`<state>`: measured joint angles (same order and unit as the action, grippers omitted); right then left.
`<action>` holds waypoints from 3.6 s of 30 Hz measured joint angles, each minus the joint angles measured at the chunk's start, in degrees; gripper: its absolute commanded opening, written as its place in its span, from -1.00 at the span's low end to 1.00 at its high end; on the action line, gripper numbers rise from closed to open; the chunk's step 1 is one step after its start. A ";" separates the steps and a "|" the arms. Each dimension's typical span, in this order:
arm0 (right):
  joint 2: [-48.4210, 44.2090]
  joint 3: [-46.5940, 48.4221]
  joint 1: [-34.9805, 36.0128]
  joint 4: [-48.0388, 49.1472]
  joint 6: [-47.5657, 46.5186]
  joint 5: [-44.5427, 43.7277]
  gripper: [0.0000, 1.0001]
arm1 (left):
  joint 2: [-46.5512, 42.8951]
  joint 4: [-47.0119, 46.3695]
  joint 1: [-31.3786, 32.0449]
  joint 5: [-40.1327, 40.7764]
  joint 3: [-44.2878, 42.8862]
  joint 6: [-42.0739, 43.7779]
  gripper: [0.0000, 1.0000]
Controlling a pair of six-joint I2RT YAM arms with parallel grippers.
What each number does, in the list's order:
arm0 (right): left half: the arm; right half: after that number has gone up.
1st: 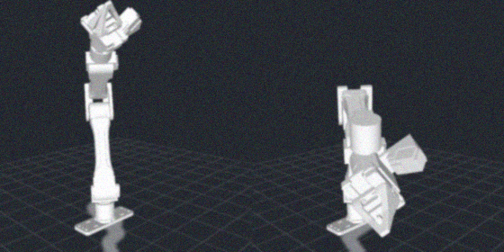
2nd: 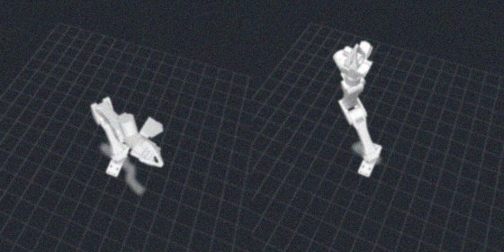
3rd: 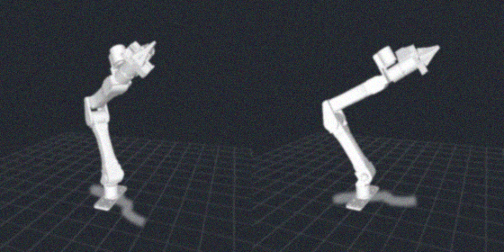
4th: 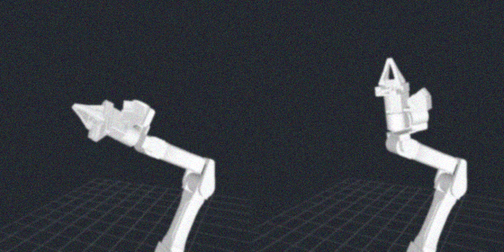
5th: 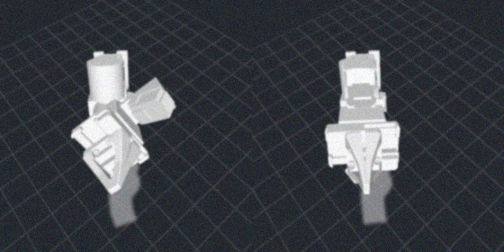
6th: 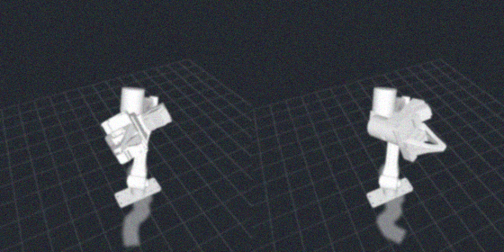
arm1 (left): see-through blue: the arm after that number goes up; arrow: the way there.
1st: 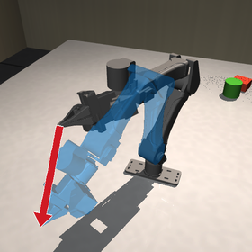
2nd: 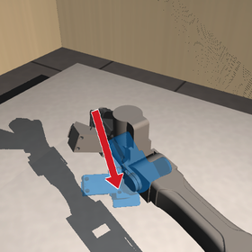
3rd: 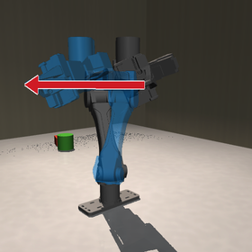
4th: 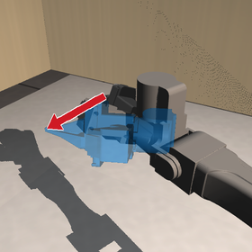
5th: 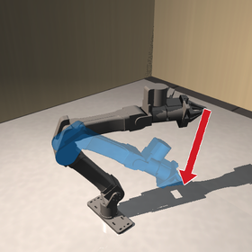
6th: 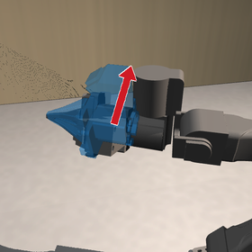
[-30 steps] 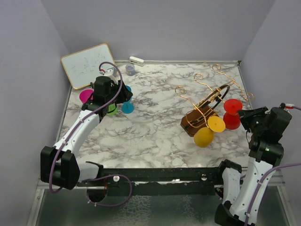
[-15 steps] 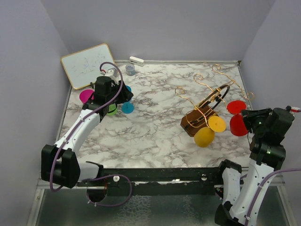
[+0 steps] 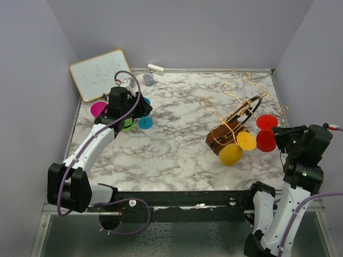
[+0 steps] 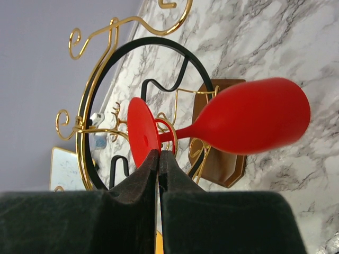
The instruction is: Take the wine glass off the wine glass rack
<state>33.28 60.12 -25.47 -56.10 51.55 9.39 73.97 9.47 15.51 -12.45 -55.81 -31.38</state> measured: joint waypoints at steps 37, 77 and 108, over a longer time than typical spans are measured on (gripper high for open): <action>-1.99 -4.87 0.02 8.83 9.03 2.97 -0.99 | 1.11 -0.92 0.00 -1.25 0.00 -0.85 -0.11; -15.06 -9.81 0.04 4.92 14.97 -0.87 -0.99 | 1.53 -0.96 0.00 -2.58 0.00 -1.33 -0.11; -4.98 -13.27 0.04 25.09 15.34 5.95 -0.98 | 1.57 -0.96 0.00 -2.75 0.00 -1.36 -0.11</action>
<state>28.29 46.85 -25.43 -31.00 66.89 15.33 75.55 8.51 15.51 -15.20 -55.81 -32.73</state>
